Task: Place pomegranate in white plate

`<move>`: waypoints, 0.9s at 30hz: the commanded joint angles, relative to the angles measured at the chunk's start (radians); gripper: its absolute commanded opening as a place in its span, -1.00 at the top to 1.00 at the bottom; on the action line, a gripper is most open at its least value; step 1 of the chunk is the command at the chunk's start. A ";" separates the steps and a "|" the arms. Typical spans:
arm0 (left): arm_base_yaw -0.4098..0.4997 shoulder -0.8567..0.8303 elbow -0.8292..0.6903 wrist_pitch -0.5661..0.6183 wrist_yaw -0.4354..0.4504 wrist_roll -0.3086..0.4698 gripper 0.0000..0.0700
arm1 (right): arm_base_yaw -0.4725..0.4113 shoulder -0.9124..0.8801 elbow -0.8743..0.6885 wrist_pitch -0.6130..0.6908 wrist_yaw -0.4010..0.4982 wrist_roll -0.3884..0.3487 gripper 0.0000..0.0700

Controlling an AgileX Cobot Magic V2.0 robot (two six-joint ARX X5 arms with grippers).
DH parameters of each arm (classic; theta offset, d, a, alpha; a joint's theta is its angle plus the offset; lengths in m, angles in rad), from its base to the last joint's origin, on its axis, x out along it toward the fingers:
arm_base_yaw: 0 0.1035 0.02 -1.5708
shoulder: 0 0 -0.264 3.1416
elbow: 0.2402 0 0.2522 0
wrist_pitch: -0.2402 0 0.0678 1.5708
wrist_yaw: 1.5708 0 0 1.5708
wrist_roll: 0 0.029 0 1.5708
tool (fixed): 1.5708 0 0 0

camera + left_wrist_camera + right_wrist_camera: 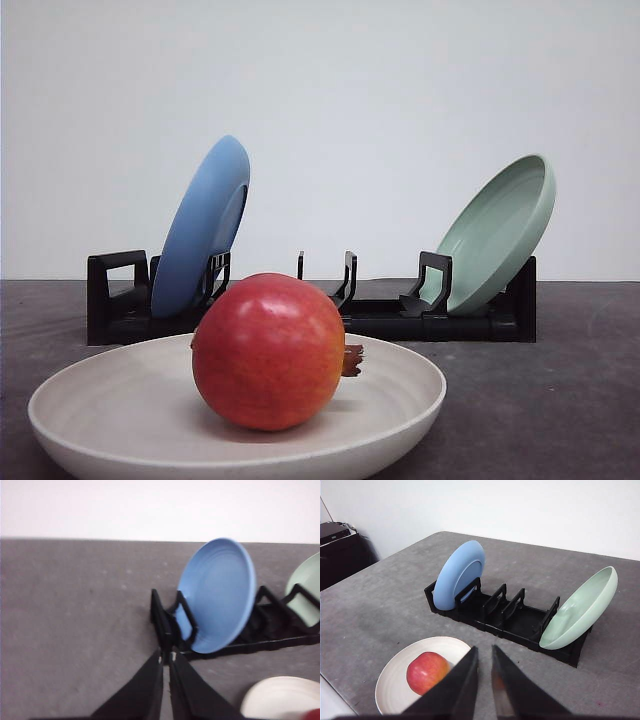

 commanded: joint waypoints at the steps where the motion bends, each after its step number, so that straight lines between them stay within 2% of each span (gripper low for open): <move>1: 0.104 -0.028 -0.054 0.061 0.102 0.179 1.00 | 0.005 0.002 0.006 0.011 0.000 -0.008 0.87; 6: 0.311 -0.088 -0.233 0.213 0.223 0.193 1.00 | 0.006 0.002 0.006 0.011 0.000 -0.008 0.87; 11: 0.418 -0.122 -0.404 0.405 0.299 0.194 1.00 | 0.005 0.002 0.006 0.011 0.001 -0.008 0.87; 16: 0.441 -0.170 -0.505 0.457 0.299 0.194 1.00 | 0.005 0.002 0.006 0.011 0.001 -0.008 0.87; 27: 0.441 -0.230 -0.561 0.400 0.272 0.194 1.00 | 0.005 0.002 0.006 0.011 0.001 -0.008 0.87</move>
